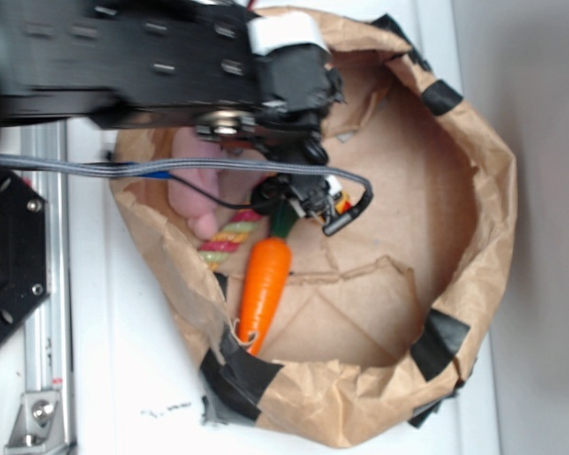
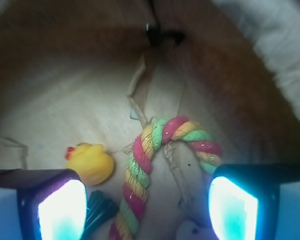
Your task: Grab the yellow duck.
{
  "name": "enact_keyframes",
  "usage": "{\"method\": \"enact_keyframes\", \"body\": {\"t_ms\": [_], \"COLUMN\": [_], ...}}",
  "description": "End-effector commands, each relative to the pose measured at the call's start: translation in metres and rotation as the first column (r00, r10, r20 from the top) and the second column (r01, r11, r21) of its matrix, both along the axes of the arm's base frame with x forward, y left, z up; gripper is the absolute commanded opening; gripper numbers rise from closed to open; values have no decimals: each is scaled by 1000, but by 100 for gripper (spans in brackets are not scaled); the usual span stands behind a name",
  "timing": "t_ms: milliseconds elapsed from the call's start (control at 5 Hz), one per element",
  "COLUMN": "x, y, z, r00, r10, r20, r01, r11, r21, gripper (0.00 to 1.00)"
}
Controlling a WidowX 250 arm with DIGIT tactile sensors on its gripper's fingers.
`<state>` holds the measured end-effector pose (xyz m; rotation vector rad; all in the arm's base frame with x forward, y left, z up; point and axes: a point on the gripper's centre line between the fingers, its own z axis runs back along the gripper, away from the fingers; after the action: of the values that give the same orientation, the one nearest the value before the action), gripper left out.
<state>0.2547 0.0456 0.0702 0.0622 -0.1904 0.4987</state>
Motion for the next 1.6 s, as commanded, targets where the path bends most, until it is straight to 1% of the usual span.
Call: {"method": "enact_keyframes", "body": {"t_ms": [0, 200, 400, 600, 800, 1000, 1200, 1400], "x": [10, 11, 19, 31, 52, 60, 53, 48], "y": [4, 4, -7, -21, -41, -61, -72, -72], "z": [-21, -26, -38, -50, -52, -49, -49, -48], "r00": [998, 998, 996, 996, 997, 993, 989, 990], "r10": [4, 9, -27, -43, -70, -118, -146, -138], "r20": [-57, -64, -84, -73, -23, -14, -5, 5], "r01": [-1, -6, 31, 46, 70, 118, 146, 138], "r11": [999, 998, 998, 998, 998, 993, 989, 990], "r21": [55, 58, 47, 39, -8, -28, -26, -20], "gripper": [100, 100, 100, 100, 100, 100, 100, 0]}}
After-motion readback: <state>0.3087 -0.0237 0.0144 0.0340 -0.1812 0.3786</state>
